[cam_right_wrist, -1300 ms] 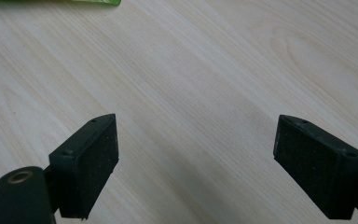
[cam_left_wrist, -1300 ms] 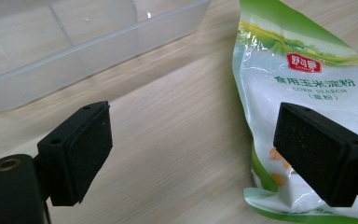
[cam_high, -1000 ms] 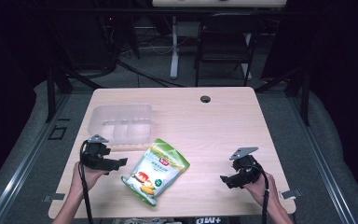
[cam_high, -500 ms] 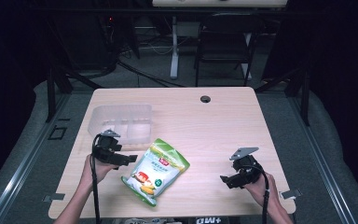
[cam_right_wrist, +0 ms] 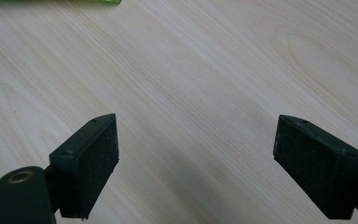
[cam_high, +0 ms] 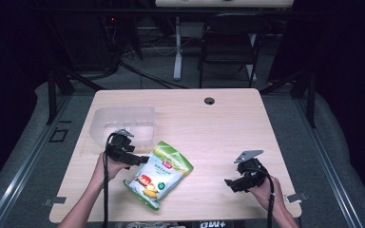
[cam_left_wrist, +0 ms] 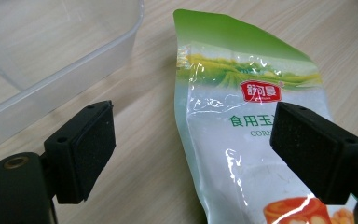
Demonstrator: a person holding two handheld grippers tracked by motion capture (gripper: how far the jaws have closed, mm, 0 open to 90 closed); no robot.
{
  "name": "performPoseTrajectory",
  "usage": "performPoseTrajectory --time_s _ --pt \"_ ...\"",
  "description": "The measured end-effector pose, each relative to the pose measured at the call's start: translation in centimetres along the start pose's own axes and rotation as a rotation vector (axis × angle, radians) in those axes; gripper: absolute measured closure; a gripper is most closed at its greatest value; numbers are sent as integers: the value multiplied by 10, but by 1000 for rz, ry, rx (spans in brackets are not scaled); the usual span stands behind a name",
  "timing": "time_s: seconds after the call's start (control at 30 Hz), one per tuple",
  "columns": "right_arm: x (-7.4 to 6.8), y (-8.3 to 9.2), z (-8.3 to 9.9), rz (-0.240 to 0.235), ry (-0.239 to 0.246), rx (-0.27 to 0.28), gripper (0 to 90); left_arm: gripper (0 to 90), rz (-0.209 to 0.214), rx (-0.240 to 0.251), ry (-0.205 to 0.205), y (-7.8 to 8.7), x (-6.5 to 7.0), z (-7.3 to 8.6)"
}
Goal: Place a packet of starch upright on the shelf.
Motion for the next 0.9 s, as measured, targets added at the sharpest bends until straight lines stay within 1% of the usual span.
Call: performPoseTrajectory --time_s 0.1,0.17,0.27,0.33,0.4,0.47,0.57,0.6,0.67,0.73,0.83,0.87,0.9 --pt "0 0 1 0 3 -4 134 137 4 -10 -6 -5 1 -1" --pt "0 0 0 -2 -2 4 134 131 10 -13 4 -9 3 -4" --pt "0 1 1 -1 1 -1 134 118 17 -18 5 -12 4 -6" --pt "0 1 1 -3 1 -1 134 116 19 -31 -2 -18 5 -8" --pt "0 1 1 -4 1 -2 134 116 23 -35 -1 -20 5 -8" --pt "0 1 1 -4 1 -2 134 115 29 -48 -6 -25 6 -10" --pt "0 1 1 -4 1 -1 134 117 27 -62 -16 -30 6 -11" --pt "0 1 1 -5 1 0 134 120 31 -76 -32 -33 5 -11" --pt "0 1 1 -4 0 0 134 126 38 -78 -31 -35 7 -12" --pt "0 1 1 -2 1 1 134 141 39 -102 -50 -42 7 -12" --pt "0 1 1 0 -1 1 134 150 41 -112 -54 -46 8 -12" --pt "0 1 2 -1 -1 1 135 152 53 -120 -56 -50 9 -12" --pt "0 1 2 -1 -1 1 135 155 53 -120 -56 -50 9 -12"
Point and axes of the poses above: each handheld gripper's, and its own axes: y roughly backward along the jaws, z roughly out of its underside, x roughly to its right, the point moved 10 cm from there along -y, roughly forward along the jaws, and after that the axes turned 13 degrees about y, right-handed, at the moved point
